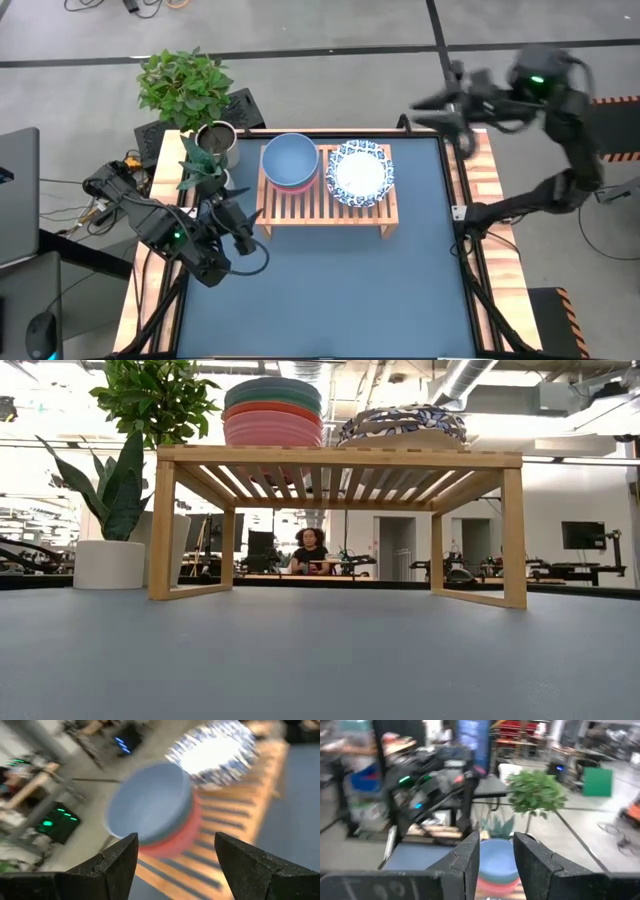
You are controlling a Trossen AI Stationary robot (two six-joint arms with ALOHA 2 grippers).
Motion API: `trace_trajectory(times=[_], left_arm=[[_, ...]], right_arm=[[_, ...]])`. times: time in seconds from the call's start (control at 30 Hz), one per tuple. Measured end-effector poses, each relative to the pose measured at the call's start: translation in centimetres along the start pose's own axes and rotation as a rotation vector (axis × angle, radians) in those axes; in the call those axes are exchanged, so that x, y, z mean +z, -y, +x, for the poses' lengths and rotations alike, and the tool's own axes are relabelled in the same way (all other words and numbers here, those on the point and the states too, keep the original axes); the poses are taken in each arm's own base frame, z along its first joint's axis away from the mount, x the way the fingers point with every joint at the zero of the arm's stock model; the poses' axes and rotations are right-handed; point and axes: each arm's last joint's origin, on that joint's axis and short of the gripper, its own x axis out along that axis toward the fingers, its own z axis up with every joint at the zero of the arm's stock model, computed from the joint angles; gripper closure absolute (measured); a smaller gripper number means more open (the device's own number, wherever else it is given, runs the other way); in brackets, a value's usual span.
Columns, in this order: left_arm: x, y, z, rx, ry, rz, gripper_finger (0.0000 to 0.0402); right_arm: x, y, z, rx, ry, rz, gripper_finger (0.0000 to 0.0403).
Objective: Place and stack bowls onto a shelf
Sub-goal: Return to Home Position
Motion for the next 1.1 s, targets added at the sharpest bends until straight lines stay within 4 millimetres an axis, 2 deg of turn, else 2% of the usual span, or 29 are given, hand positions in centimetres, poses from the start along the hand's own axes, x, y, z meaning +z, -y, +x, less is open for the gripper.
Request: trace_trajectory(times=[0.1,0.23,0.47,0.6,0.77,0.93,1.1], left_arm=[[0.3,-0.5,-0.1,0.072,0.063,-0.028,0.0151],[0.4,-2.9,-1.2,0.034,0.081,-0.128,0.0151],[0.9,-7.6,-3.7,-0.208,0.119,-0.268,0.0151],[0.1,-9.0,-4.3,-0.367,0.198,-0.295,0.0151],[-3.2,-10.0,-3.7,-0.551,0.363,-0.392,0.0151],[-7.8,-10.6,-2.6,-0.661,0.541,-0.462,0.0151],[-12.4,-10.6,-1.3,-0.679,0.584,-0.529,0.0151]], right_arm=[[-0.7,-2.1,-2.9,0.082,0.003,-0.059,0.0259],[-3.5,-4.0,-4.9,0.172,-0.003,-0.043,0.0259],[-10.8,-4.8,-4.3,0.153,0.106,-0.004,0.0259],[-15.4,-5.1,-4.1,0.109,0.135,0.059,0.0259],[-19.3,-5.5,-4.3,0.101,0.217,0.15,0.0257],[-20.5,-5.9,-5.5,0.107,0.299,0.198,0.0258],[-22.1,-6.3,-6.2,0.116,0.311,0.228,0.0258]])
